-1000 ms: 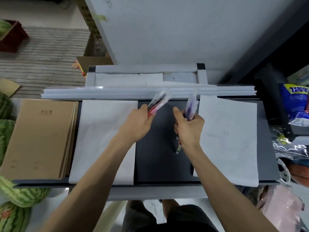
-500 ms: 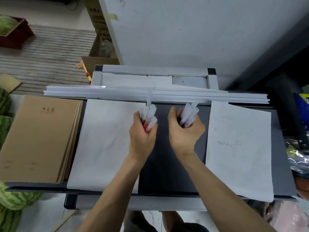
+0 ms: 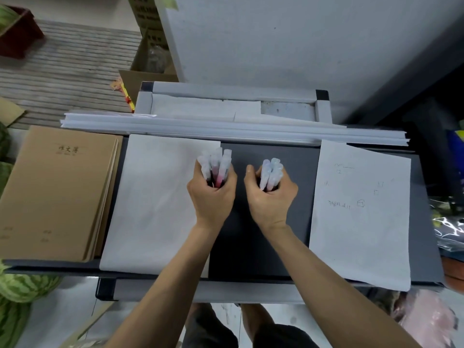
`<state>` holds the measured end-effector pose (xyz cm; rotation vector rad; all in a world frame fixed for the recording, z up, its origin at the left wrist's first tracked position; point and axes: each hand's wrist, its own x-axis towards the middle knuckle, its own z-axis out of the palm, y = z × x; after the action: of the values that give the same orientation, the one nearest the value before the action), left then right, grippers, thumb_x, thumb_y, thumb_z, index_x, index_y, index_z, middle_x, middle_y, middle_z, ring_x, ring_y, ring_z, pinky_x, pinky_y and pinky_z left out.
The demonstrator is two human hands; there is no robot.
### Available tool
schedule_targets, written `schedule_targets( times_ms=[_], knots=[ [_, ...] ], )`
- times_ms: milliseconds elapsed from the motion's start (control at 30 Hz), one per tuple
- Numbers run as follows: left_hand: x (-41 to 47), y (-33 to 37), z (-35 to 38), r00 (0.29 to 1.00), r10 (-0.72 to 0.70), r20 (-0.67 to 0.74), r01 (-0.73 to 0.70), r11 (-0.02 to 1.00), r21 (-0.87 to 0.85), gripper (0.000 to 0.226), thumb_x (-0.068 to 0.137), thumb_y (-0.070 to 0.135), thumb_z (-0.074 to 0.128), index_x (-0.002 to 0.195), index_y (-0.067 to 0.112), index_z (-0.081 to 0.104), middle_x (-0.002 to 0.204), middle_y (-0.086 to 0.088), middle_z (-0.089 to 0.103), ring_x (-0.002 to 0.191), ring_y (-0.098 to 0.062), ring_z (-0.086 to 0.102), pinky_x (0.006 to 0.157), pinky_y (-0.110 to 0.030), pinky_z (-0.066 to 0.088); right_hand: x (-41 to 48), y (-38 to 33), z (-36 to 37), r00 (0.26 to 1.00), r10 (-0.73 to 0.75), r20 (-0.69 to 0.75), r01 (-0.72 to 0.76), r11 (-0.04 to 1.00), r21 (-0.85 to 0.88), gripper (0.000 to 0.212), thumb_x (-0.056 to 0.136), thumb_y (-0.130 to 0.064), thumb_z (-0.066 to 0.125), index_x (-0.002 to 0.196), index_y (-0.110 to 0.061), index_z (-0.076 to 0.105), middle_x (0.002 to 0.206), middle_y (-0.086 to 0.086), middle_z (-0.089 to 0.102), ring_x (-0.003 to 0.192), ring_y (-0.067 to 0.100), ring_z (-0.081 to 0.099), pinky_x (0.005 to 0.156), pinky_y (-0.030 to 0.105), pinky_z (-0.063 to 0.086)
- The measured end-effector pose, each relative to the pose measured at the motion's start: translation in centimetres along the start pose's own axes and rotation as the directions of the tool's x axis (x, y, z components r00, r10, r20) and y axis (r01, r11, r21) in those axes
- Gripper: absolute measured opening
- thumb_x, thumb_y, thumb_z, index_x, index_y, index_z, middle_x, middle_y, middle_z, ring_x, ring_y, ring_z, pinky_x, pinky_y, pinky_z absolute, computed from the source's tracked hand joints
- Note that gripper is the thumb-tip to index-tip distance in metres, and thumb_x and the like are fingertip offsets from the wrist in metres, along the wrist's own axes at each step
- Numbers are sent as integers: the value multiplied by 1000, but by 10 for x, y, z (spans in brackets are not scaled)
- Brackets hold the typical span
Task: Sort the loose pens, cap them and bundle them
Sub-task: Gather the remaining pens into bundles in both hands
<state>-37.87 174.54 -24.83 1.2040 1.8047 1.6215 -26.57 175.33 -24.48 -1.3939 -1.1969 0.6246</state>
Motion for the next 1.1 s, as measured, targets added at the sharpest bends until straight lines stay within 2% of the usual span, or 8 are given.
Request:
schedule_targets(
  times_ms=[200, 367, 500, 667, 767, 900, 1000, 1100],
  knots=[
    [-4, 5, 3, 999, 25, 22, -24, 997, -67, 39, 93, 8, 71, 67, 2, 42, 65, 16, 44, 54, -4, 46, 54, -14, 36, 5, -4, 3, 996, 90, -27, -90, 996, 9, 54, 88, -25, 78, 57, -23, 33, 50, -8, 39, 43, 10, 33, 47, 23, 32],
    [4, 13, 11, 996, 92, 23, -88, 988, -124, 39, 92, 20, 76, 76, -3, 48, 67, 4, 46, 58, -2, 52, 57, -15, 42, 10, -1, 5, 993, 107, -46, -105, 994, 43, 57, 88, -31, 79, 58, -3, 39, 52, 10, 42, 48, 36, 40, 46, 34, 35],
    [5, 4, 16, 999, 29, 43, -28, 999, -22, 47, 89, 24, 72, 62, 10, 36, 63, 0, 42, 52, -19, 39, 54, -18, 33, 5, 4, 5, 985, 165, -54, -166, 986, -14, 48, 87, -31, 75, 60, -15, 38, 53, 5, 40, 47, 21, 36, 47, 28, 34],
    [14, 10, 18, 1000, 1, 28, -3, 998, 59, 48, 91, 20, 68, 69, 38, 30, 59, 12, 39, 51, -5, 34, 54, -11, 29, 12, 0, 7, 979, 201, -44, -202, 979, -21, 44, 87, -25, 73, 61, -24, 38, 52, 1, 40, 44, 15, 34, 45, 28, 32],
    [17, 15, 16, 993, -71, 93, 65, 996, 67, 36, 93, 22, 69, 68, 29, 45, 59, 13, 46, 51, -4, 41, 55, -15, 35, 16, -4, 6, 968, 249, 10, -249, 968, -15, 46, 88, -24, 72, 60, -30, 36, 51, -6, 38, 47, 4, 33, 47, 22, 32],
    [29, 25, 13, 925, -312, 217, 303, 950, 74, 38, 90, 14, 71, 66, 18, 42, 55, 12, 40, 51, -7, 36, 50, -23, 33, 25, -10, 5, 916, 391, 95, -389, 920, -32, 47, 87, -26, 75, 62, -24, 36, 55, -11, 36, 52, 7, 32, 48, 28, 33],
    [45, 35, 8, 831, -466, 304, 459, 883, 100, 29, 88, 13, 69, 72, 8, 45, 60, -9, 39, 54, -23, 37, 51, -38, 34, 34, -17, 0, 857, 496, 137, -496, 867, -34, 35, 87, -25, 77, 71, -10, 50, 59, -6, 46, 55, 11, 42, 52, 31, 41],
    [59, 49, 1, 723, -546, 422, 553, 825, 120, 17, 87, 11, 68, 79, 8, 53, 59, -12, 39, 50, -23, 37, 47, -37, 33, 40, -29, -8, 777, 592, 214, -599, 800, -42, 20, 87, -21, 77, 77, -19, 61, 61, -4, 55, 55, 18, 51, 52, 31, 43]
  ],
)
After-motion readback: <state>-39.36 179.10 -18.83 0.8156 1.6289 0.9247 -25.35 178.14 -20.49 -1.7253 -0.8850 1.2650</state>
